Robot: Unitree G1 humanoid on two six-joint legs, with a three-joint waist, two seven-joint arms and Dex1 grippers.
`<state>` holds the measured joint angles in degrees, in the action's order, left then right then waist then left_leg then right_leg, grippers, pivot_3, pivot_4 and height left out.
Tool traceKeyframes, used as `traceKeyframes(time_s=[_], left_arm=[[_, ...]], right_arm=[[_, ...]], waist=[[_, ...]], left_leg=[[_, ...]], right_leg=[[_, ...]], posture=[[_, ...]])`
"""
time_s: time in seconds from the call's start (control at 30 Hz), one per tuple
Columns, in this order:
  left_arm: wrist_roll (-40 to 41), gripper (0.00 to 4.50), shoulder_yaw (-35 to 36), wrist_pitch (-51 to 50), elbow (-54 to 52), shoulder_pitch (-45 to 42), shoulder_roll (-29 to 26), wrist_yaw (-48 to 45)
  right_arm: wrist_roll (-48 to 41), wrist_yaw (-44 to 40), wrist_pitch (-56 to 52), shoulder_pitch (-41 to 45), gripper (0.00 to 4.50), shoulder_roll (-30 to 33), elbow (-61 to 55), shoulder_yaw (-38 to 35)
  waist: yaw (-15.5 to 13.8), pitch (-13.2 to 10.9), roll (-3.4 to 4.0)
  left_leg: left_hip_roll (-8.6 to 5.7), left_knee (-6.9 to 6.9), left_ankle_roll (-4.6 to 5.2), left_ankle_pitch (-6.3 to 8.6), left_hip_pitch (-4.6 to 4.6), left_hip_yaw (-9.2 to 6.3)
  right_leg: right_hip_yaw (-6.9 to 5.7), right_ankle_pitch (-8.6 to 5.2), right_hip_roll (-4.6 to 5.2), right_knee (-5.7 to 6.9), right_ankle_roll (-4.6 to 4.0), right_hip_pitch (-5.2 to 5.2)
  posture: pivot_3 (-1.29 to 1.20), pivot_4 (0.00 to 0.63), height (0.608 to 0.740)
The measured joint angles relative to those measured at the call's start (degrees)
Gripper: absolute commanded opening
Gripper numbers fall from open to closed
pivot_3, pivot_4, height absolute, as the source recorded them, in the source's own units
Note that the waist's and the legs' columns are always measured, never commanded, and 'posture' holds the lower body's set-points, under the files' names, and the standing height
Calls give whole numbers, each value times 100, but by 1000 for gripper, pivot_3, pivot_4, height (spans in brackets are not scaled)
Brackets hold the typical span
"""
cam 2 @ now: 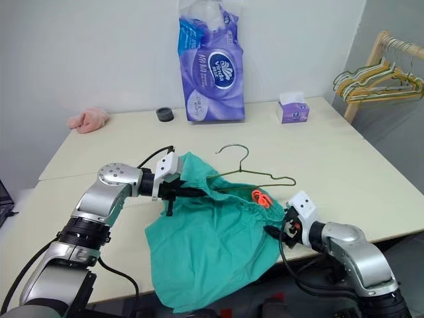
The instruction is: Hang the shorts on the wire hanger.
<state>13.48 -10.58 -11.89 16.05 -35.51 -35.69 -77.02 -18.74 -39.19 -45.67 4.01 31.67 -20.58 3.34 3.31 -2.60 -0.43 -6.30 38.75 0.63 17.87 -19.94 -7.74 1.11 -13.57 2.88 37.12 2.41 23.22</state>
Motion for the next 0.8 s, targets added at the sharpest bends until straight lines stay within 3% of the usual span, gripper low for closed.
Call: traceKeyframes(time_s=[0.27, 0.6, 0.8], left_arm=[[176, 0, 91, -280, -280, 116, -155, -103], [298, 0, 30, -465, -869, 360, -963, -1053], [35, 0, -48, -96, -599, 298, -912, -987]], right_arm=[[-16, 3, -16, 0, 14, 178, 82, 4], [-172, -12, -127, 120, 14, 247, 79, -47], [-261, -80, -133, 117, 14, 413, 49, -46]], waist=[[0, 0, 0], [12, -2, 4], [-31, -2, 3]], left_leg=[[0, 0, 1, 0, 0, 0], [1, -2, 2, 1, 1, 1], [1, 1, 18, 10, 2, 0]], right_leg=[[0, 0, 0, 1, 0, 0], [0, 0, -3, 0, -1, 0], [-1, 1, -3, -1, 2, -2]], posture=[[-148, 17, 740], [-150, 20, 740], [-153, 20, 740]])
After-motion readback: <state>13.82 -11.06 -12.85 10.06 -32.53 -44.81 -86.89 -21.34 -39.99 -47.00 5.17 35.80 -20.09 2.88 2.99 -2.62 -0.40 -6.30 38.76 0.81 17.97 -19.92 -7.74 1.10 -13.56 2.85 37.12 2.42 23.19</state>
